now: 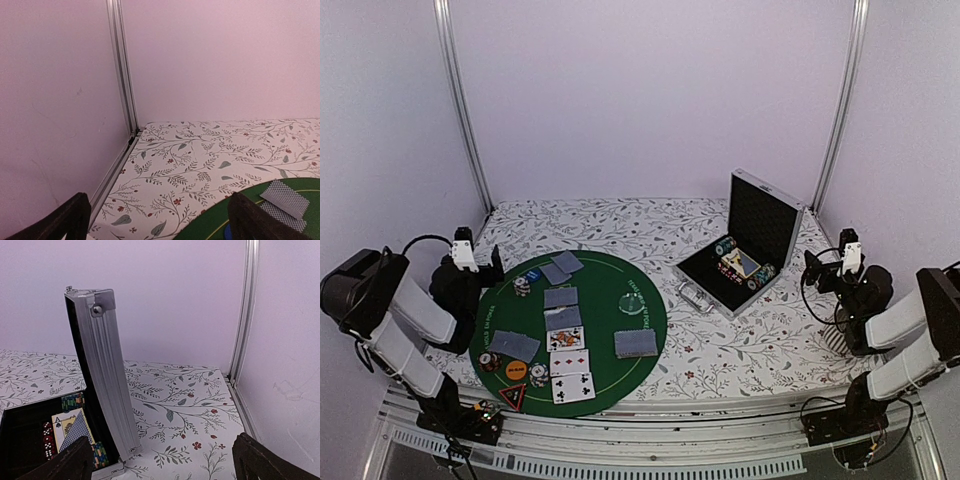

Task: Distribute texas hold em gaming equipment
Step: Reset both arms

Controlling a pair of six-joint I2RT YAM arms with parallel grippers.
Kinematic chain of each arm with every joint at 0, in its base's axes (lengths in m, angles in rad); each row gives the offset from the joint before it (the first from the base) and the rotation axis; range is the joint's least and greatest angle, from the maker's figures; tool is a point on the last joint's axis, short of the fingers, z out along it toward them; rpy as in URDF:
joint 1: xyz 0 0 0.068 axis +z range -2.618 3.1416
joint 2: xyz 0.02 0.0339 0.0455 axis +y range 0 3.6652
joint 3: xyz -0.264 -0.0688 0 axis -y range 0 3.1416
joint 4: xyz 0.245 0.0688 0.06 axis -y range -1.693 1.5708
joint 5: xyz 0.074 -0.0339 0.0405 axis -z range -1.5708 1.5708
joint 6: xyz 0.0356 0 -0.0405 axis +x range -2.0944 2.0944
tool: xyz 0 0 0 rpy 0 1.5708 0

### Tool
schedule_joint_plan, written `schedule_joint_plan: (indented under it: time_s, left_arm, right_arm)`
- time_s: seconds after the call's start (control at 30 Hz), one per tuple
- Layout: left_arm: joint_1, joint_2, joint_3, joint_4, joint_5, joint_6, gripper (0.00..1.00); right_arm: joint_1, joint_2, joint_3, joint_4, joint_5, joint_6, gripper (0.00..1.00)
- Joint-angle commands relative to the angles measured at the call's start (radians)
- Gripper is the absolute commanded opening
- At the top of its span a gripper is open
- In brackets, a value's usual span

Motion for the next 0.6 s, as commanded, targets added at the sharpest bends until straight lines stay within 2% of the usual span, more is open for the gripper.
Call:
schedule_joint_plan:
  time_s: [0.0, 0.2, 0.57]
  left_arm:
    - [0.009, -0.002, 0.015, 0.002, -0.01, -0.012, 0.98]
    - [0.013, -0.002, 0.022, -0.016, -0.004, -0.017, 0.98]
    - [0.015, -0.003, 0.022, -0.018, -0.002, -0.019, 0.98]
  right_arm:
    - [-0.022, 0.183, 0.019, 0.234, -0.089, 0.044, 0.99]
    - [-0.022, 0.184, 0.099, 0.072, -0.113, 0.031, 0.99]
    - [-0.022, 0.186, 0.105, 0.058, -0.08, 0.044, 0.99]
